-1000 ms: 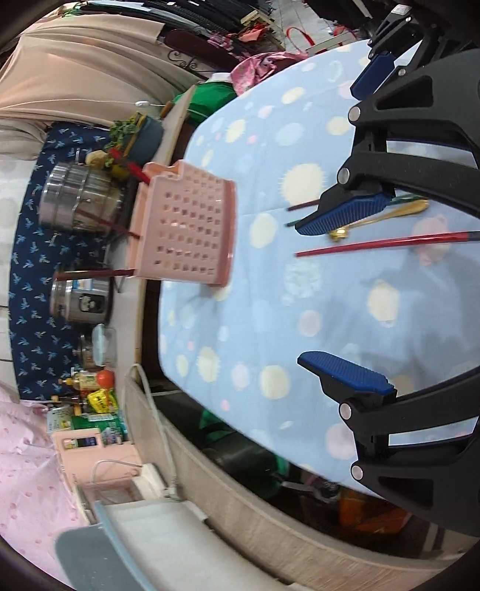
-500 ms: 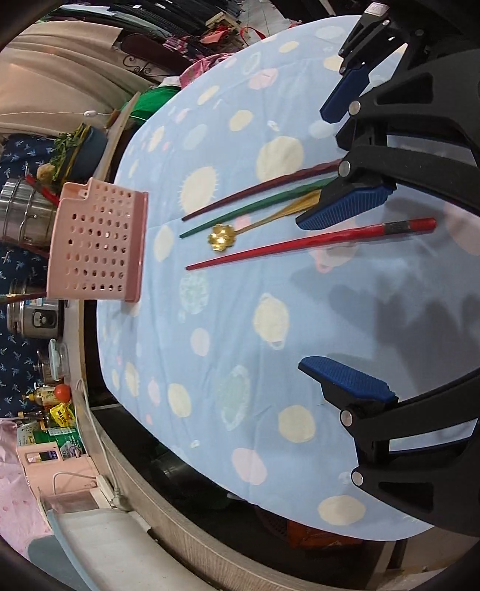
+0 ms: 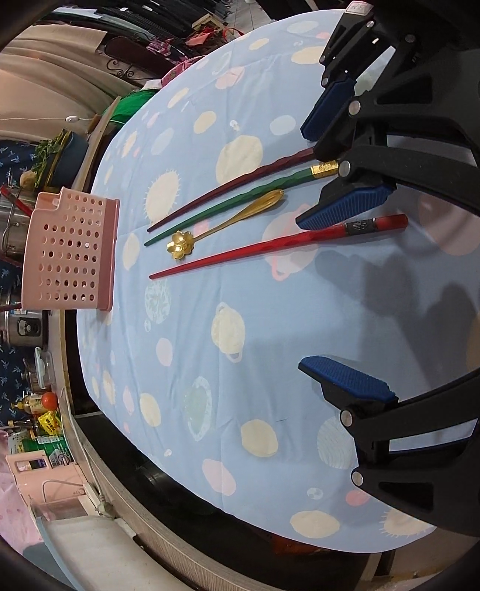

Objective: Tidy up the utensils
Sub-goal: 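Grasp a red chopstick with the left tool while the right tool grasps a dark red chopstick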

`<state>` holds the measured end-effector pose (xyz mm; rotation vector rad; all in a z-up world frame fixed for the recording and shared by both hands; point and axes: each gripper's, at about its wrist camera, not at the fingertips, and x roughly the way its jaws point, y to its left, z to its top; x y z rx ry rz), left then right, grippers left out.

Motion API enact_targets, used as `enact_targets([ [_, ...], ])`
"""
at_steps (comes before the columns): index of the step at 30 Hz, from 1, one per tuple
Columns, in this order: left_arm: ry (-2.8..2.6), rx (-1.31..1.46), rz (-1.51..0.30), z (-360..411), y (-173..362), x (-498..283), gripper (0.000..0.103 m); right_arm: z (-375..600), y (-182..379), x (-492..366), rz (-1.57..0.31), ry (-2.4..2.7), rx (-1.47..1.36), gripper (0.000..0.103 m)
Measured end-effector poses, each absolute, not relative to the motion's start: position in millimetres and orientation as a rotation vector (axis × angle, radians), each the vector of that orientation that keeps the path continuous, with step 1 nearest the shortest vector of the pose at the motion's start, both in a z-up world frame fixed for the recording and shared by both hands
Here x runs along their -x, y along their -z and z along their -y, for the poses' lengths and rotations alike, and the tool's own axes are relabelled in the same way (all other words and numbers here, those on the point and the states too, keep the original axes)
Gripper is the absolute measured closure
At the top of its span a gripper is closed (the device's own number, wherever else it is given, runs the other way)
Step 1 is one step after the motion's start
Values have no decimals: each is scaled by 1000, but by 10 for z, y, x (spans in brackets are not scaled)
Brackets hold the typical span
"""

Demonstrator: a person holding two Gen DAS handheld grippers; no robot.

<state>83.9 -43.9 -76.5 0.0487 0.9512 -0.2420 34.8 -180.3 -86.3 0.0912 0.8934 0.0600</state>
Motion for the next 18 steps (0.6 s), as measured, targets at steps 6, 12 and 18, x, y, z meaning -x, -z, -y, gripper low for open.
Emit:
enact_targets([
  [6,263,-61,-961,498,796,-799,36,1920,874,-324,-889,-47,-120,96],
  [12,286,-73,-974,547,845,-739,36,1985,873,-292,-888,-37,-137,96],
  [18,292,-103,-971,573,883,-655,36,2033,877,-266,-888,-36,-156,96],
])
